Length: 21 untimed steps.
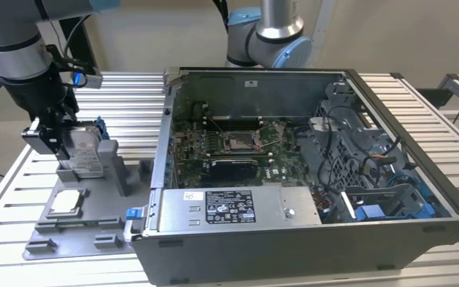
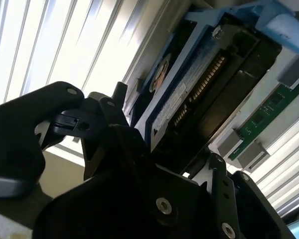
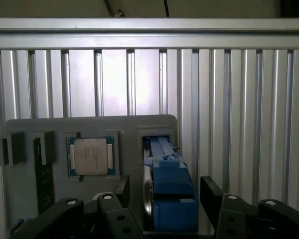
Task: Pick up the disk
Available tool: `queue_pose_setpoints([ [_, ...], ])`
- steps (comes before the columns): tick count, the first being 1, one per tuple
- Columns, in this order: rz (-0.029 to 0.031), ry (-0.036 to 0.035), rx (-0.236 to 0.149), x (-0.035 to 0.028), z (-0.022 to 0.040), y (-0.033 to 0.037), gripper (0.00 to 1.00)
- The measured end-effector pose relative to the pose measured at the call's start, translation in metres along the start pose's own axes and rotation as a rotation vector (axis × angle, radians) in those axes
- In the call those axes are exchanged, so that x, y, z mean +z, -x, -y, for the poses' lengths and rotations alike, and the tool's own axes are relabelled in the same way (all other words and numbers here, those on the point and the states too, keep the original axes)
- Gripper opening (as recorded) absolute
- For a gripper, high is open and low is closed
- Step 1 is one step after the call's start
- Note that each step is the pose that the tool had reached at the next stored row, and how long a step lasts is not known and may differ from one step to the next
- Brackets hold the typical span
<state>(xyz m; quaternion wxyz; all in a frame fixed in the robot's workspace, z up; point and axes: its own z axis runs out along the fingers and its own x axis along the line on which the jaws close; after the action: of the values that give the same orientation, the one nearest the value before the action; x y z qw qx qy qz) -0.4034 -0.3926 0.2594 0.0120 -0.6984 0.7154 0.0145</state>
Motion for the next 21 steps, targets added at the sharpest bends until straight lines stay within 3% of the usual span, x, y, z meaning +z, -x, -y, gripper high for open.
queue_pose_setpoints([
  [8, -0.0006, 0.0010, 0.000, -0.0032, -0.0001, 0.0001, 1.00],
  [9, -0.0006, 0.0010, 0.000, -0.0032, -0.0001, 0.0001, 0.00],
  [21, -0.0006, 0.0011, 0.000, -0.0031, -0.0001, 0.0001, 0.00],
])
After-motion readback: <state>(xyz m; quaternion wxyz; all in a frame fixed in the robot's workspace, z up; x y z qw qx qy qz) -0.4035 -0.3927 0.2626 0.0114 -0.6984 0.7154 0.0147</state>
